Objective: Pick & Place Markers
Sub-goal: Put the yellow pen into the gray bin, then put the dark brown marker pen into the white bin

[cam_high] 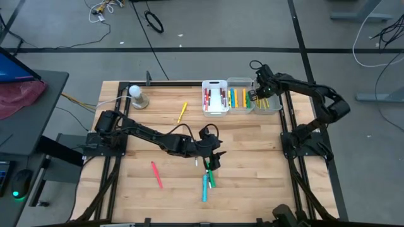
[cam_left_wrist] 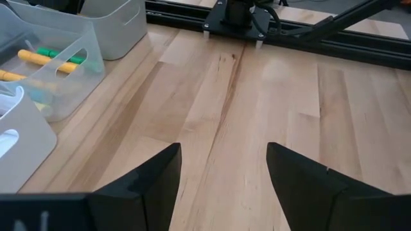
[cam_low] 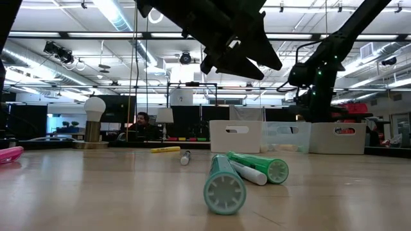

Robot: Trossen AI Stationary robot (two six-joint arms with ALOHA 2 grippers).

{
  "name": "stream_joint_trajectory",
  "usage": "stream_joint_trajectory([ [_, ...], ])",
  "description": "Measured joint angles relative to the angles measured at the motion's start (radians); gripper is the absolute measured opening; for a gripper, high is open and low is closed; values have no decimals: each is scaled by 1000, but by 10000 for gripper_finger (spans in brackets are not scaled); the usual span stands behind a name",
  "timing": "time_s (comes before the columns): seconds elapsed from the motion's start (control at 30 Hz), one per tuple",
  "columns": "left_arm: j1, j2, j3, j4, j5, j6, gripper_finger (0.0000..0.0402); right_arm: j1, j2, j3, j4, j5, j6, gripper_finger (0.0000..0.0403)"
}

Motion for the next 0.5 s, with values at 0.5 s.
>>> stream_joint_trajectory([
  [0.5,0,0,0,-1,0,-25,236,13,0,-12,43,4,29,107],
])
